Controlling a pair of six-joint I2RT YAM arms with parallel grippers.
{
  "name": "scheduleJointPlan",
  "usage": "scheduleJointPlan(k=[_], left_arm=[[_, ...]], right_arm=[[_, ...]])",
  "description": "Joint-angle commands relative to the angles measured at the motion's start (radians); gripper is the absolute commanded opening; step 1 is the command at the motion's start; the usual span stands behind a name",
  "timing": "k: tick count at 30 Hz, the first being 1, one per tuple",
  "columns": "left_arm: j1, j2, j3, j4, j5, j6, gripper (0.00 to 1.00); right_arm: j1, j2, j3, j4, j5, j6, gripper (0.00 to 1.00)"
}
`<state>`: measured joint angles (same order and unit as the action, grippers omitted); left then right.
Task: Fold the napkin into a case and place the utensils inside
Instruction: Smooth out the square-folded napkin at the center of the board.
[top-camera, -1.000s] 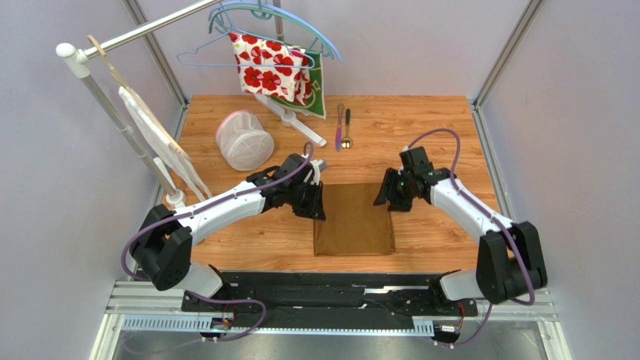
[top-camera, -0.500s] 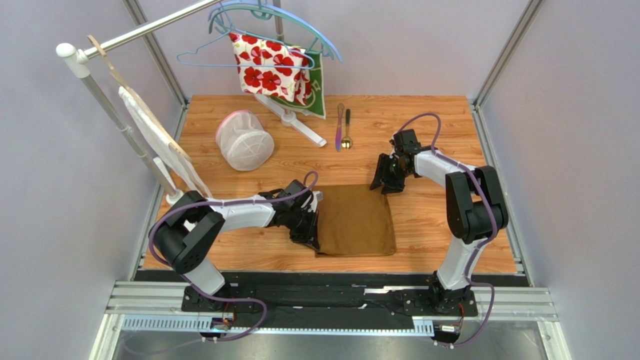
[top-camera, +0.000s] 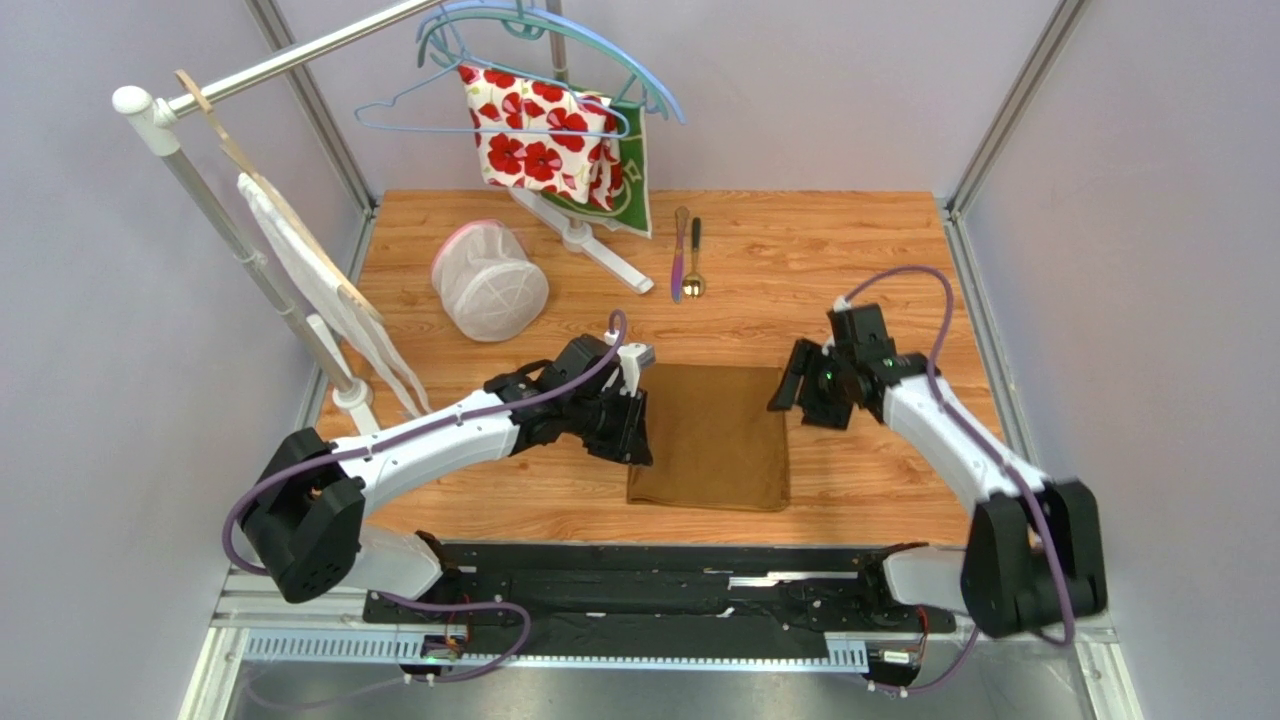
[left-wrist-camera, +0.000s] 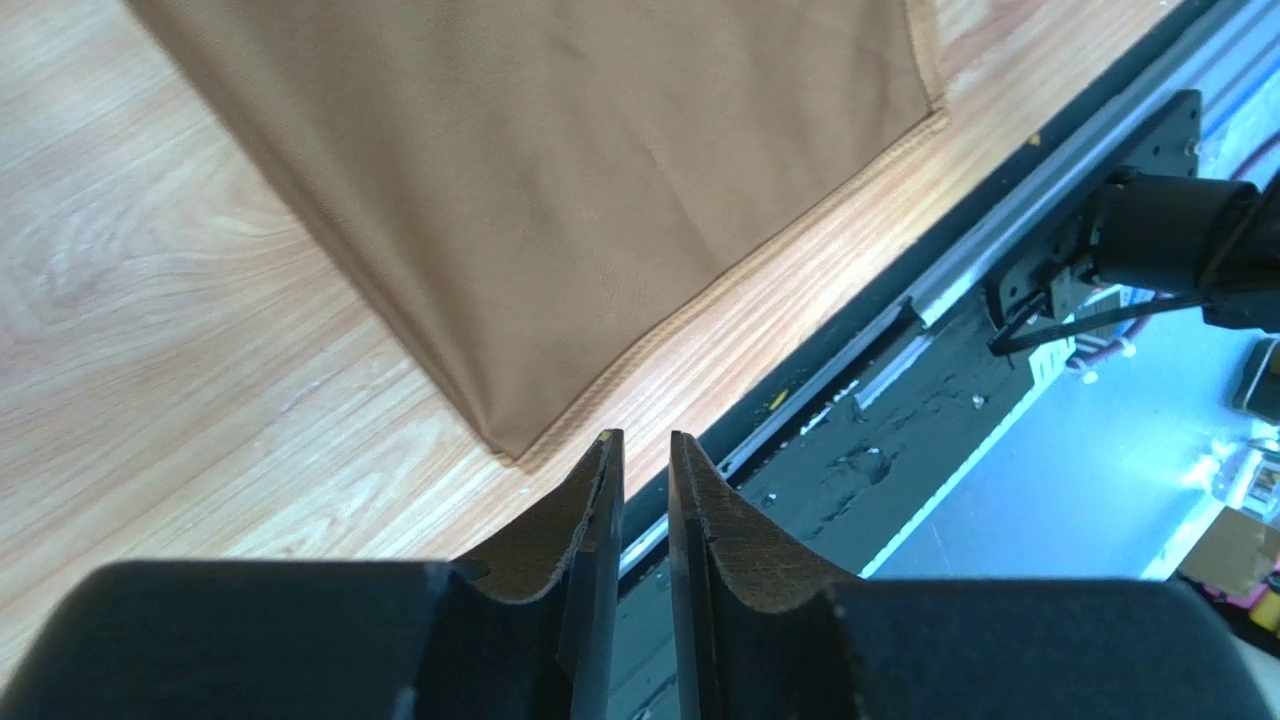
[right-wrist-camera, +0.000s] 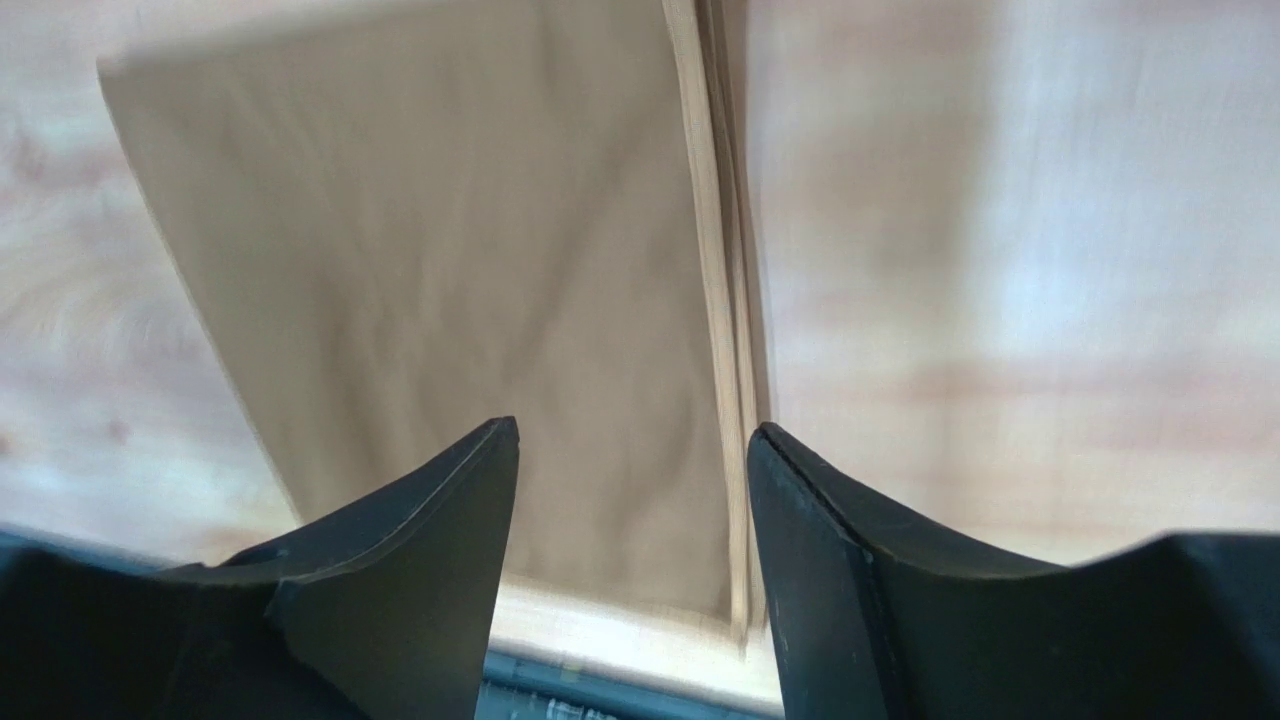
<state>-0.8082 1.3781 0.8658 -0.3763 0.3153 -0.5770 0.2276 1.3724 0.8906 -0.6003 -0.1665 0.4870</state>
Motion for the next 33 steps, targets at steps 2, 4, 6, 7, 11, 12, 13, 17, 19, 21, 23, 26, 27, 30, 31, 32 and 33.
scheduleJointPlan(k=[2, 4, 6, 7, 11, 12, 13, 17, 19, 21, 23, 26, 27, 30, 31, 32, 33], left_arm=[[-0.019, 0.016, -0.022, 0.053, -0.039, -0.004, 0.22], [-0.019, 0.044, -0.031, 0.069, -0.070, -0.003, 0.20], [-0.019, 0.062, -0.045, 0.095, -0.081, -0.001, 0.19], [-0.019, 0.073, -0.044, 0.108, -0.090, 0.002, 0.18], [-0.019, 0.140, -0.031, 0.102, -0.093, 0.000, 0.15], [-0.019, 0.153, -0.039, 0.096, -0.099, -0.006, 0.14], [-0.019, 0.156, -0.048, 0.099, -0.108, -0.012, 0.13], [-0.019, 0.147, -0.120, 0.142, -0.090, -0.038, 0.13], [-0.019, 0.148, -0.143, 0.166, -0.065, -0.049, 0.13], [-0.022, 0.150, -0.159, 0.183, -0.061, -0.061, 0.13], [-0.022, 0.148, -0.165, 0.191, -0.056, -0.067, 0.13], [-0.025, 0.145, -0.174, 0.197, -0.059, -0.081, 0.13], [-0.029, 0.142, -0.174, 0.200, -0.055, -0.084, 0.13], [-0.036, 0.138, -0.175, 0.197, -0.053, -0.087, 0.13], [-0.039, 0.134, -0.175, 0.195, -0.056, -0.090, 0.13], [-0.040, 0.131, -0.177, 0.194, -0.056, -0.092, 0.13], [-0.042, 0.127, -0.182, 0.192, -0.058, -0.095, 0.13]], right_arm=[[0.021, -0.295, -0.253, -0.073, -0.137, 0.194, 0.60], [0.026, -0.361, -0.301, -0.082, -0.137, 0.208, 0.53], [0.027, -0.418, -0.352, -0.084, -0.134, 0.213, 0.42], [0.027, -0.423, -0.364, -0.081, -0.128, 0.208, 0.35], [0.049, -0.380, -0.366, -0.099, -0.096, 0.219, 0.22], [0.050, -0.354, -0.361, -0.105, -0.081, 0.222, 0.22], [0.050, -0.340, -0.361, -0.102, -0.077, 0.223, 0.23], [0.062, -0.288, -0.358, -0.108, -0.077, 0.217, 0.24], [0.076, -0.279, -0.352, -0.115, -0.067, 0.219, 0.25], [0.087, -0.274, -0.352, -0.115, -0.059, 0.219, 0.27], [0.099, -0.254, -0.348, -0.113, -0.061, 0.217, 0.27], [0.111, -0.243, -0.355, -0.102, -0.059, 0.220, 0.27], [0.114, -0.243, -0.357, -0.101, -0.057, 0.223, 0.27], [0.122, -0.246, -0.360, -0.099, -0.051, 0.228, 0.27], [0.122, -0.246, -0.357, -0.110, -0.038, 0.228, 0.27], [0.122, -0.245, -0.351, -0.118, -0.027, 0.228, 0.27], [0.122, -0.248, -0.345, -0.122, -0.012, 0.229, 0.28]])
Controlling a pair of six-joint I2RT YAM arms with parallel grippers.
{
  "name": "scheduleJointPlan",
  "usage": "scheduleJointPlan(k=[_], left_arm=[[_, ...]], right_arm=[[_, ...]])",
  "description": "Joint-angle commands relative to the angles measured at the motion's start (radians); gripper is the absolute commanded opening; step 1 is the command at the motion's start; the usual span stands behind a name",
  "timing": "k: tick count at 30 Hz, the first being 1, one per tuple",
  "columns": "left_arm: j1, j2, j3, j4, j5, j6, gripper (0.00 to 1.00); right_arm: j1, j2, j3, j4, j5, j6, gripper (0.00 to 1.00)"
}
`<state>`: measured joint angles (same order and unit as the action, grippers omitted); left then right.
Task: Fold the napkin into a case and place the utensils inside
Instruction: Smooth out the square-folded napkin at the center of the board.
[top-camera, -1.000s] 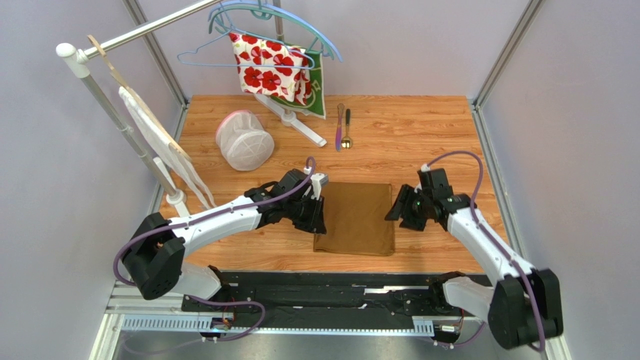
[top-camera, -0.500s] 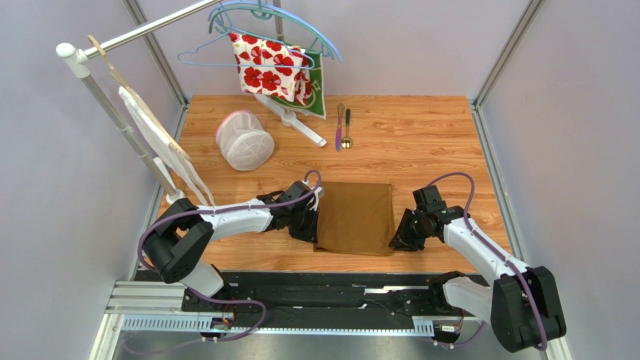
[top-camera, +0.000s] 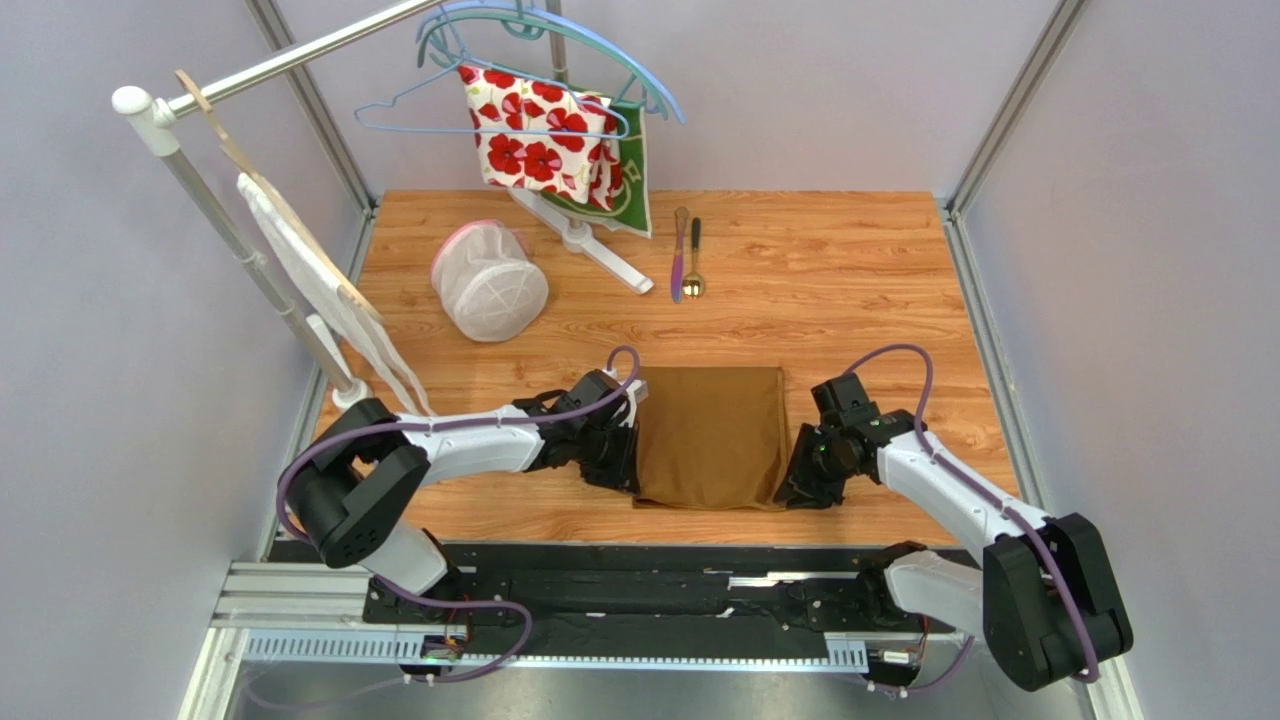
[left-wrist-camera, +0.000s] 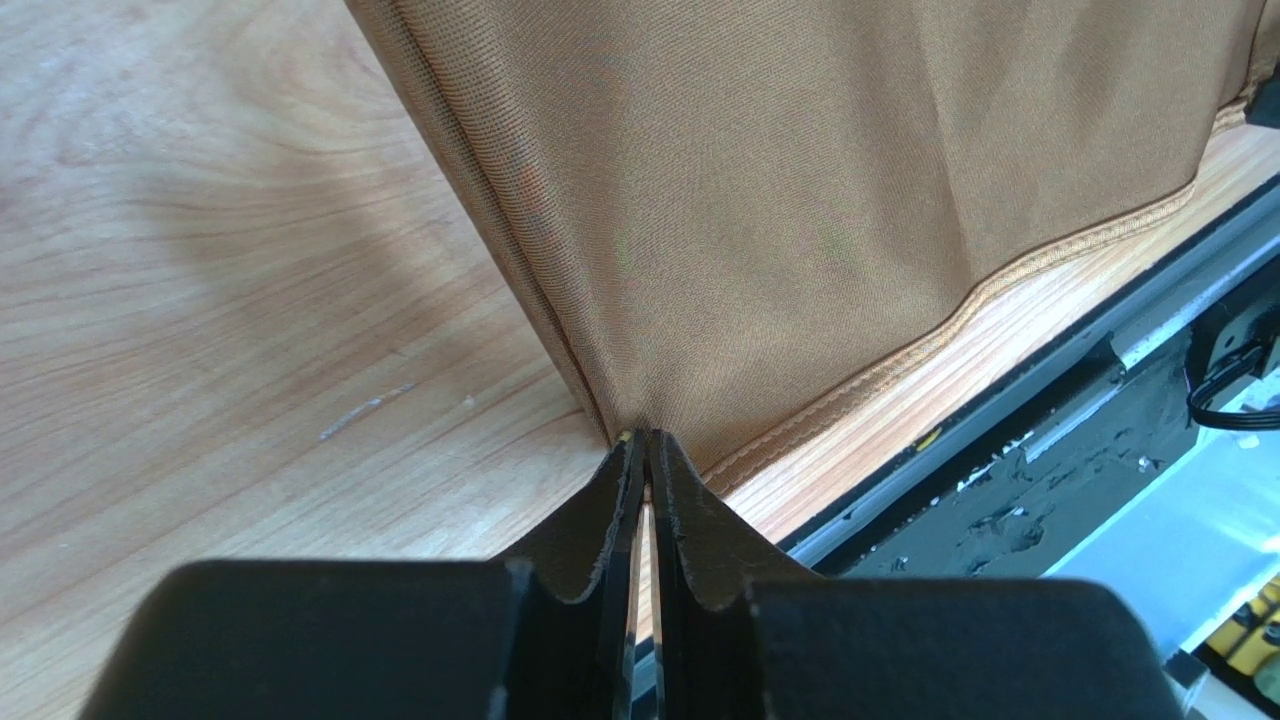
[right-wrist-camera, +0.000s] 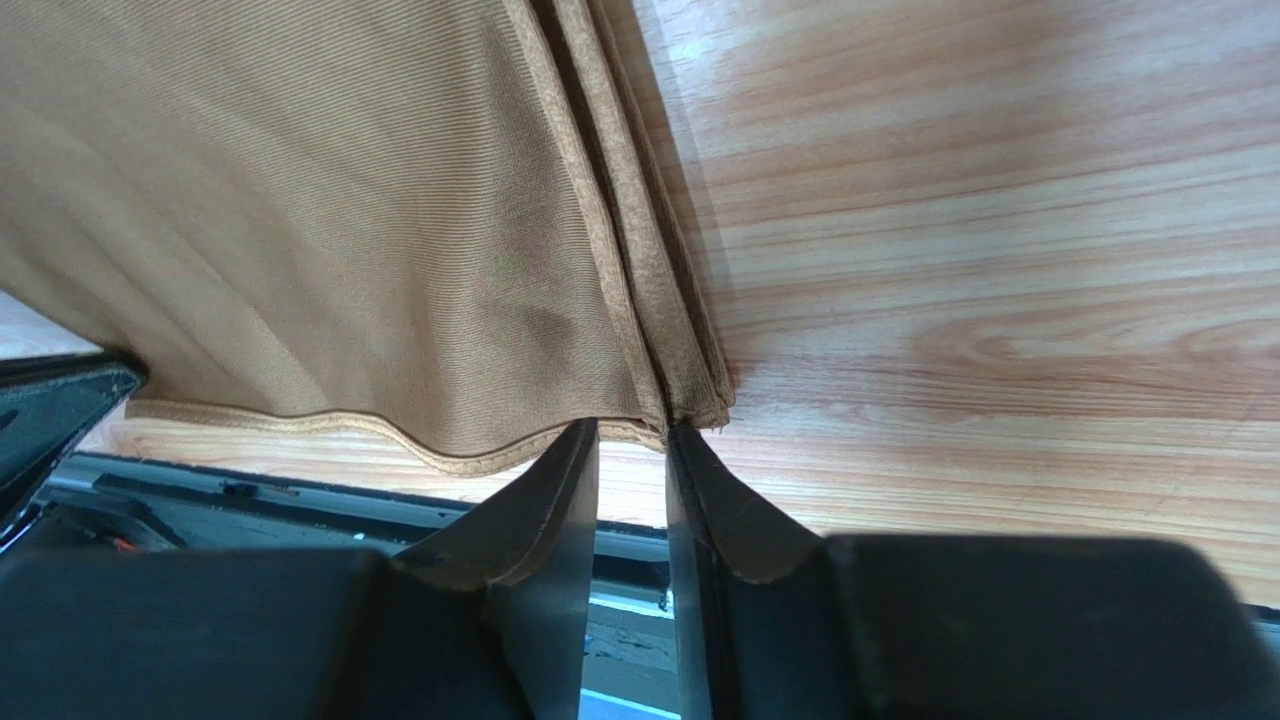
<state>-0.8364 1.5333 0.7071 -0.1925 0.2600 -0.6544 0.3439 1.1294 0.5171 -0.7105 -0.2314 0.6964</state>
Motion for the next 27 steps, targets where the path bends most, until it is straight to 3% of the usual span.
scheduleJointPlan(k=[1, 5, 7, 8, 10, 12, 15, 17, 18, 20, 22, 27], left_arm=[[-0.013, -0.030, -0.023, 0.005, -0.002, -0.016, 0.13], [-0.013, -0.068, -0.018, -0.038, -0.010, -0.010, 0.12], [-0.013, -0.123, 0.008, -0.094, -0.005, -0.005, 0.17], [-0.013, -0.146, 0.021, -0.114, -0.001, -0.002, 0.21], [-0.013, -0.211, 0.061, -0.168, -0.002, -0.002, 0.29], [-0.013, -0.264, 0.104, -0.206, -0.007, -0.013, 0.37], [-0.012, -0.309, 0.118, -0.182, 0.007, -0.028, 0.38], [-0.006, -0.318, 0.097, -0.104, 0.074, -0.037, 0.26], [-0.003, -0.321, 0.057, 0.007, 0.108, -0.059, 0.18], [0.011, -0.318, 0.003, 0.141, 0.186, -0.083, 0.13], [0.022, -0.309, -0.064, 0.286, 0.205, -0.114, 0.13], [0.049, -0.260, -0.164, 0.483, 0.225, -0.134, 0.23]], right_arm=[[0.004, -0.005, 0.034, -0.029, 0.066, 0.023, 0.29], [0.004, -0.034, 0.069, -0.073, 0.136, 0.025, 0.34], [0.006, -0.069, 0.109, -0.076, 0.135, -0.001, 0.42], [0.004, -0.083, 0.110, -0.052, 0.103, -0.015, 0.51], [0.013, -0.126, 0.133, 0.015, 0.050, -0.026, 0.81], [0.018, -0.123, 0.168, 0.045, 0.031, -0.058, 0.97], [0.020, -0.027, 0.256, 0.156, -0.070, -0.110, 0.98], [0.018, 0.097, 0.322, 0.258, -0.163, -0.112, 0.94], [0.020, 0.137, 0.348, 0.282, -0.187, -0.109, 0.86], [0.030, 0.254, 0.389, 0.405, -0.298, -0.084, 0.81], [0.046, 0.334, 0.446, 0.520, -0.397, -0.038, 0.80], [0.153, 0.573, 0.609, 0.543, -0.459, -0.046, 0.83]])
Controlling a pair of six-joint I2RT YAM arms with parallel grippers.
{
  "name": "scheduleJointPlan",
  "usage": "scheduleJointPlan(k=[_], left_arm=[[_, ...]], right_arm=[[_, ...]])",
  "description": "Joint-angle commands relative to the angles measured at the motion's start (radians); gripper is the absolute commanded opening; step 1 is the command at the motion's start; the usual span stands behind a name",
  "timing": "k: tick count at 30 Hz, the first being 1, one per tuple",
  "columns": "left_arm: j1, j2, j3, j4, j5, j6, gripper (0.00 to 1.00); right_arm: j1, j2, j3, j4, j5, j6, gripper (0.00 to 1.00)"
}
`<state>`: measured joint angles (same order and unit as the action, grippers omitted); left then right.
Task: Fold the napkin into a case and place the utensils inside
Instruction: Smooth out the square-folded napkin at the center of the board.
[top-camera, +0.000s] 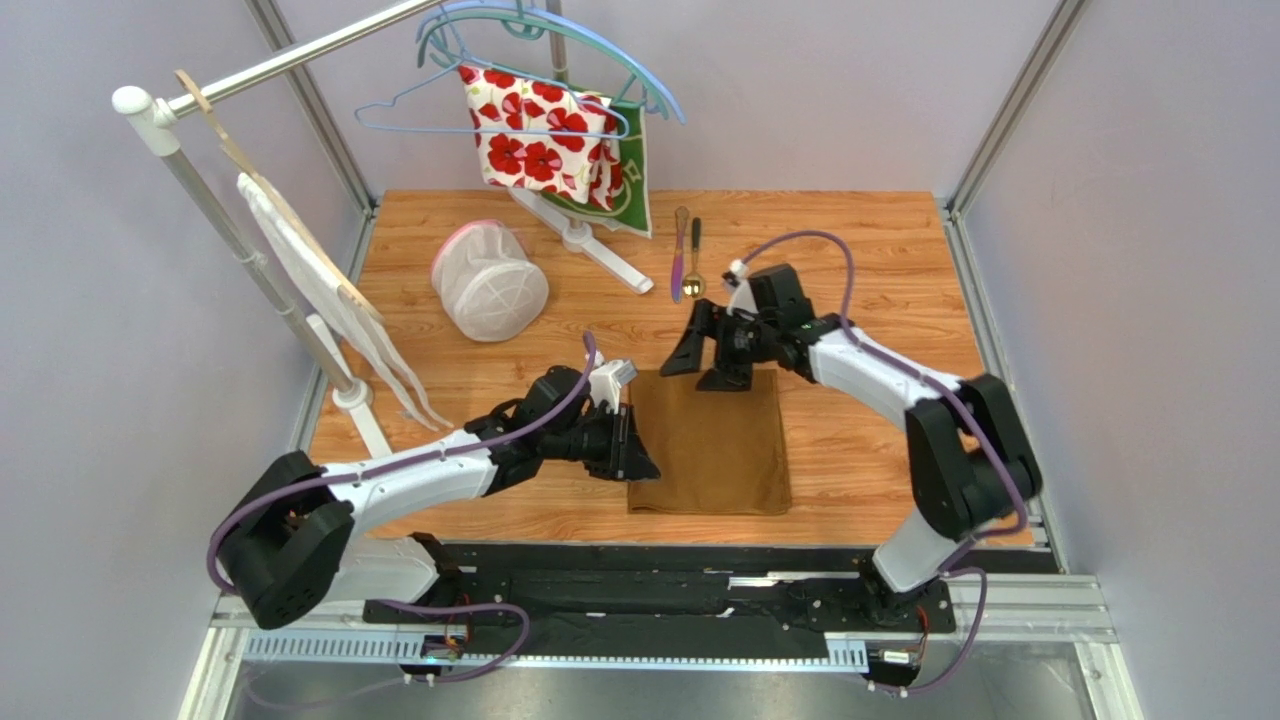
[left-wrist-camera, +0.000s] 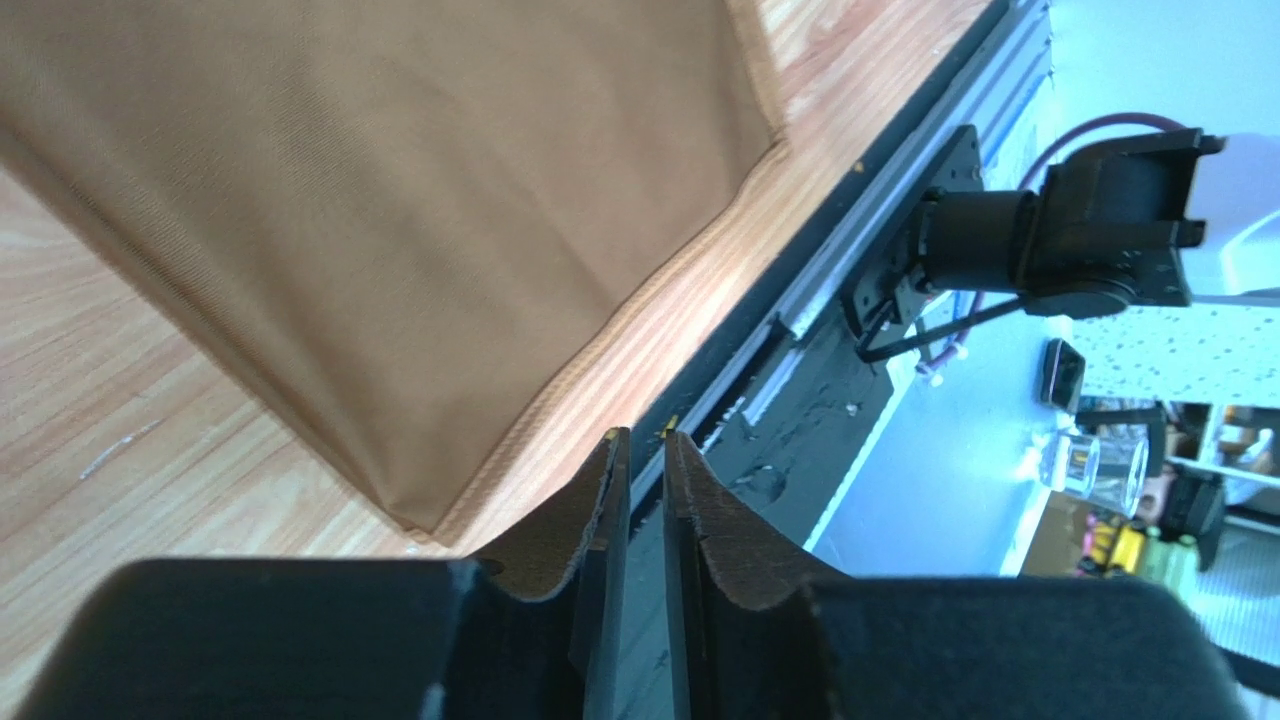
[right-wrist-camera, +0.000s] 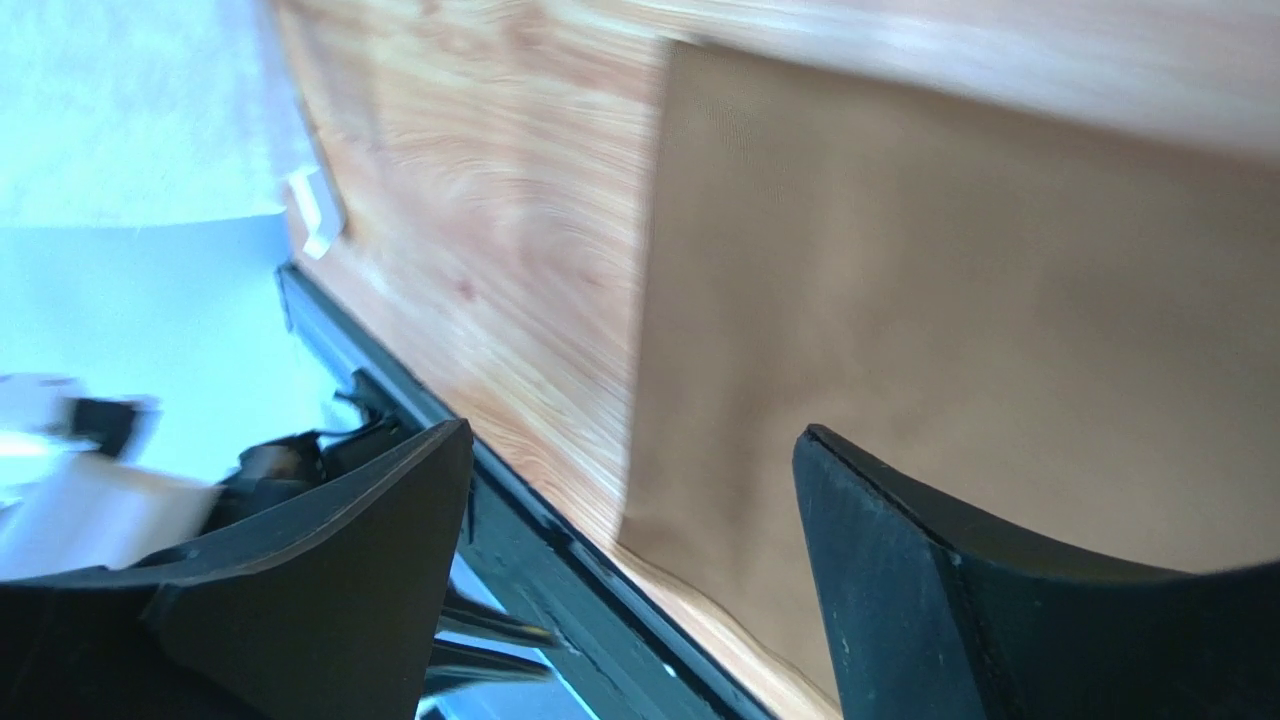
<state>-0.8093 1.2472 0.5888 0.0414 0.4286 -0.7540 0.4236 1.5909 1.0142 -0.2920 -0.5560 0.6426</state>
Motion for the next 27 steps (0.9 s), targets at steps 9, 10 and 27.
scheduleJointPlan(k=[9, 10, 27], left_arm=[[0.032, 0.167, -0.119, 0.356, -0.002, -0.038, 0.25], [0.032, 0.176, -0.132, 0.370, -0.019, -0.041, 0.25], [0.030, 0.264, -0.280, 0.526, -0.099, -0.149, 0.24]], right_arm=[[0.156, 0.230, 0.049, 0.355, -0.222, 0.120, 0.83], [0.162, 0.239, 0.032, 0.367, -0.222, 0.127, 0.83], [0.219, 0.326, -0.088, 0.626, -0.289, 0.267, 0.78]])
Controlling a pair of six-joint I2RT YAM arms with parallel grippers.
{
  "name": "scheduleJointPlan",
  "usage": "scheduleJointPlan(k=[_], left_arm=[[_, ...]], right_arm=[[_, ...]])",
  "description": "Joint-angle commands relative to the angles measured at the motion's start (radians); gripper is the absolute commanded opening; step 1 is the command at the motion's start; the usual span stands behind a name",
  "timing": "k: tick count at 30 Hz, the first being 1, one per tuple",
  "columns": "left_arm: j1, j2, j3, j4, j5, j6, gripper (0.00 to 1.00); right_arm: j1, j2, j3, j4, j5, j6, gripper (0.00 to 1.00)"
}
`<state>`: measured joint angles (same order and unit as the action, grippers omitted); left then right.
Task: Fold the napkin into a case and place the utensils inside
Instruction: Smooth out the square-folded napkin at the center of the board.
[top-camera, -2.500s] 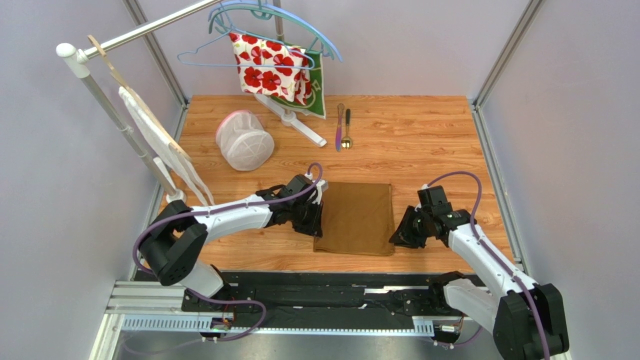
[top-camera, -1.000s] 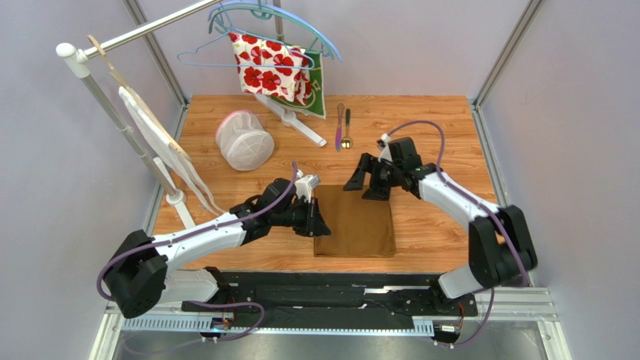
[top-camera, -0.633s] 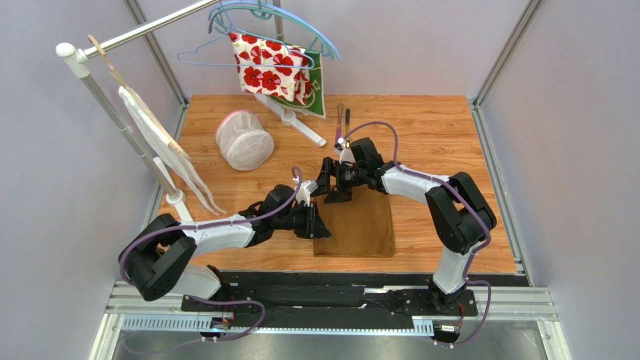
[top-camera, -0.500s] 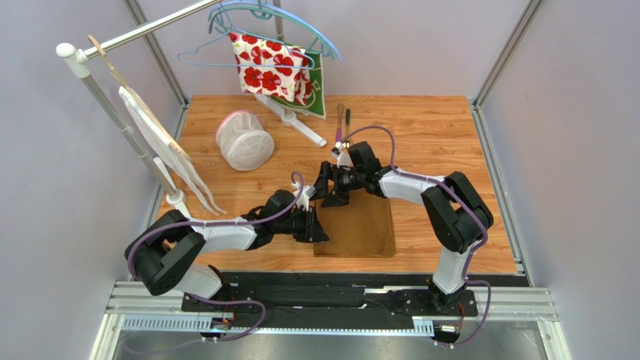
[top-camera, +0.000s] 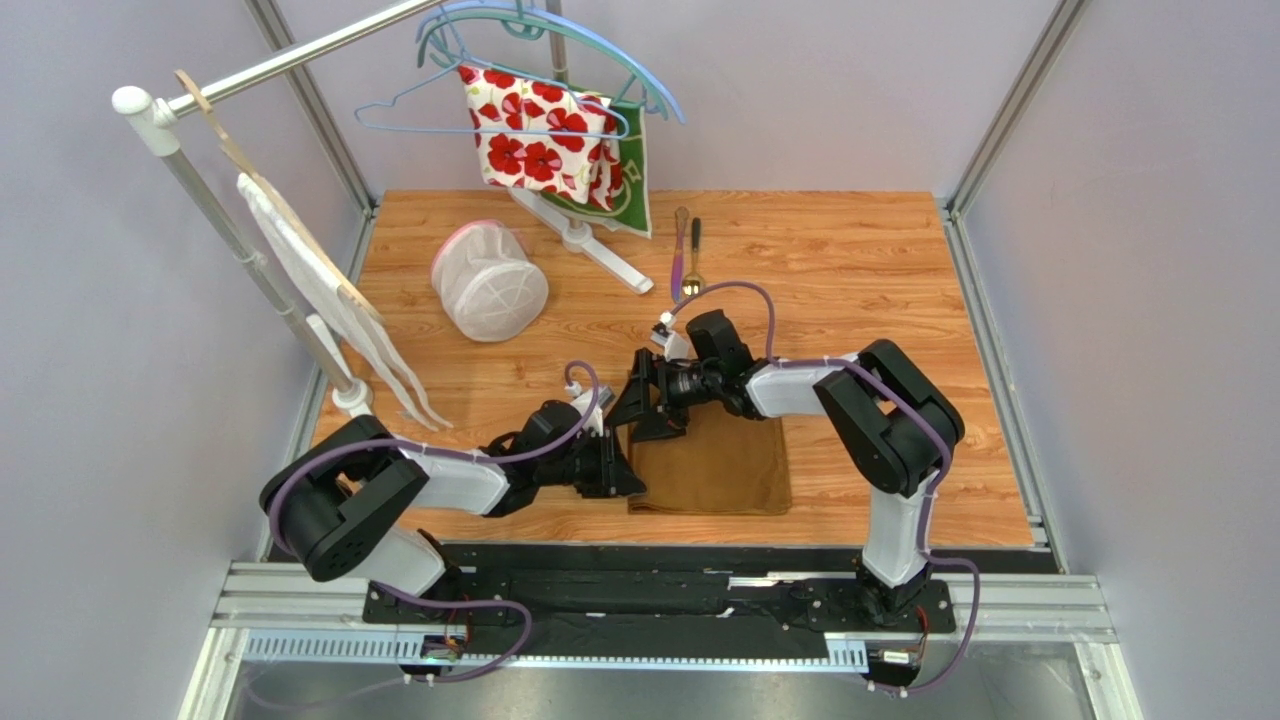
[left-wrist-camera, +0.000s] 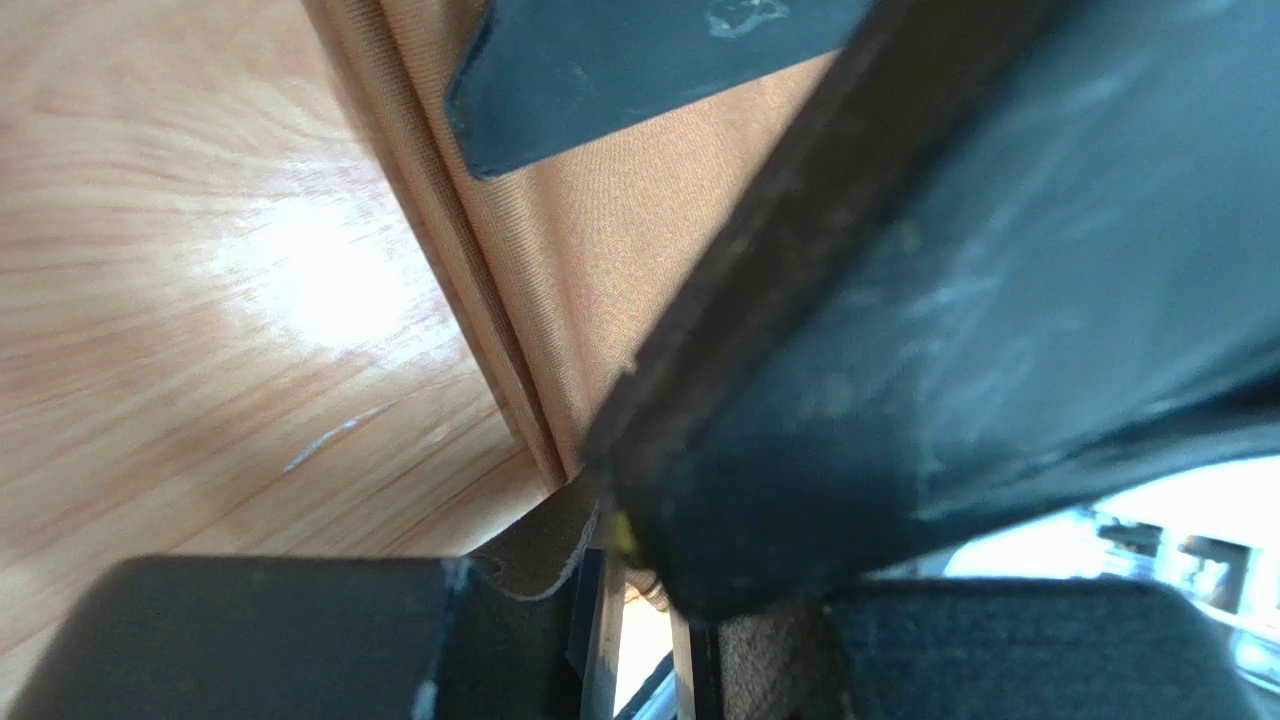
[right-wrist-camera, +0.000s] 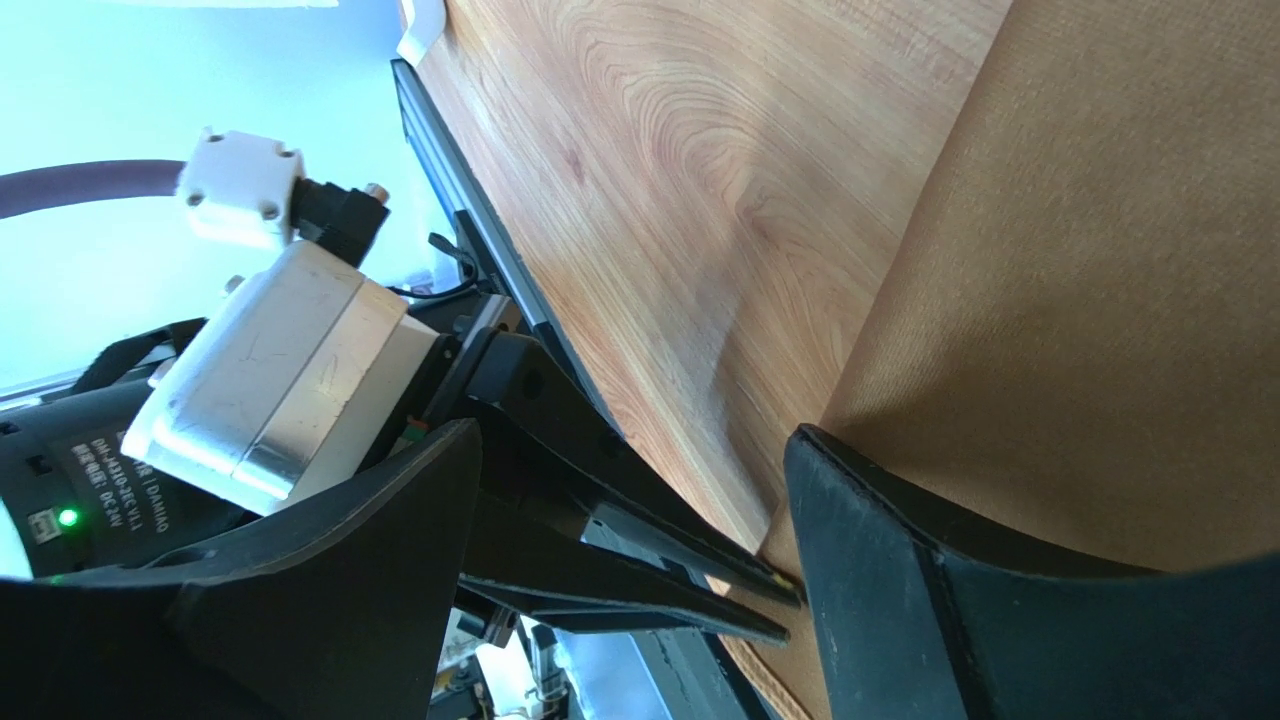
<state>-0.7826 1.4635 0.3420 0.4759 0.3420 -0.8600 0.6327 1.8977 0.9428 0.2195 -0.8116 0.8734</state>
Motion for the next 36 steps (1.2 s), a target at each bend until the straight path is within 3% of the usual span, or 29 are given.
scheduleJointPlan(k=[1, 8, 17, 31, 36], left_arm=[[0.003, 0.061, -0.034, 0.089, -0.015, -0.059, 0.24], [-0.001, 0.153, -0.047, 0.104, -0.028, -0.117, 0.23], [-0.018, 0.141, -0.047, 0.009, -0.070, -0.131, 0.20], [-0.038, 0.143, -0.031, -0.031, -0.104, -0.137, 0.20], [-0.041, 0.062, -0.008, -0.097, -0.084, -0.102, 0.25]], right_arm=[[0.010, 0.026, -0.018, 0.118, -0.032, 0.033, 0.78], [0.007, 0.096, 0.010, 0.124, -0.035, 0.012, 0.77], [-0.062, 0.161, 0.076, 0.066, -0.031, -0.040, 0.78], [-0.113, 0.422, 0.505, -0.166, -0.043, -0.132, 0.78], [-0.143, 0.399, 0.623, -0.287, -0.052, -0.122, 0.78]])
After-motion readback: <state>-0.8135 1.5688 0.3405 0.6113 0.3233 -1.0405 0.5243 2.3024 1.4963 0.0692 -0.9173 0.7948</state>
